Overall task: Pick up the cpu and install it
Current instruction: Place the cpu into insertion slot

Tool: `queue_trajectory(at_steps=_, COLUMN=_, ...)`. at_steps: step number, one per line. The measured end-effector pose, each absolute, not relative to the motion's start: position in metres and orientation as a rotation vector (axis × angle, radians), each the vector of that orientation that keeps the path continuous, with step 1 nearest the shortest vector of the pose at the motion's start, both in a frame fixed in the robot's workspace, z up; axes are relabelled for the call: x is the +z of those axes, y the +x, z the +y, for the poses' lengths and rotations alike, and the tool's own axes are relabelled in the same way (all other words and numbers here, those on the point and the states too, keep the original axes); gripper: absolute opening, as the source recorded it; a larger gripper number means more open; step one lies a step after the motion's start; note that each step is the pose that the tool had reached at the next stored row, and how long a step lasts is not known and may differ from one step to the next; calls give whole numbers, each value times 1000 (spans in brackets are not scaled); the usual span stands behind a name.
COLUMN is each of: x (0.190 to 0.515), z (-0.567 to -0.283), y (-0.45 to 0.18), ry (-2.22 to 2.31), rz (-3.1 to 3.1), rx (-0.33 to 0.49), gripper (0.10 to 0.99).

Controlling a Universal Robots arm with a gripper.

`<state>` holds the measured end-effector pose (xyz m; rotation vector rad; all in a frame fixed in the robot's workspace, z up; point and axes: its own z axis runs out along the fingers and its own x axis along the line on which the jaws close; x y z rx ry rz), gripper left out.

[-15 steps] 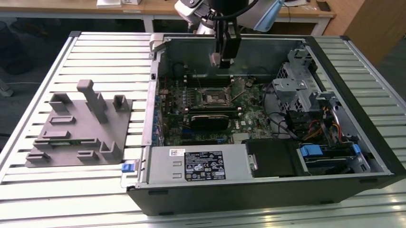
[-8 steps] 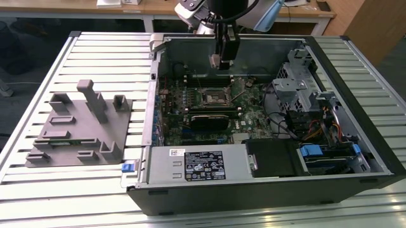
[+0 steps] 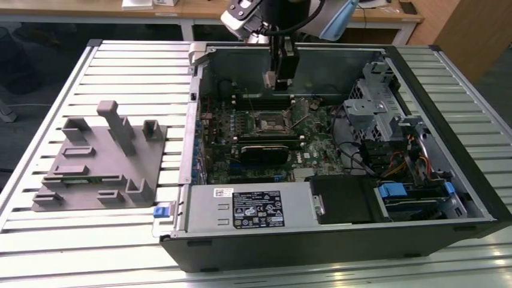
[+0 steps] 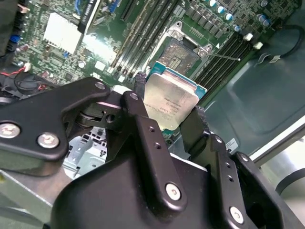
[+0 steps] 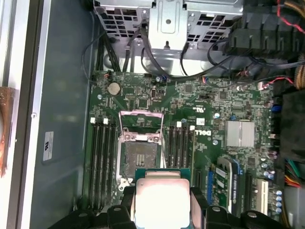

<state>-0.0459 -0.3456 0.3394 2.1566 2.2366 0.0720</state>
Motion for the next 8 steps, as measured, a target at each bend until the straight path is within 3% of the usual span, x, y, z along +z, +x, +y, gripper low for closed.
queue_trajectory(at_steps=8, x=326, z=-337, y=-45, ry=2161, rz=2232, rx=72, gripper=541)
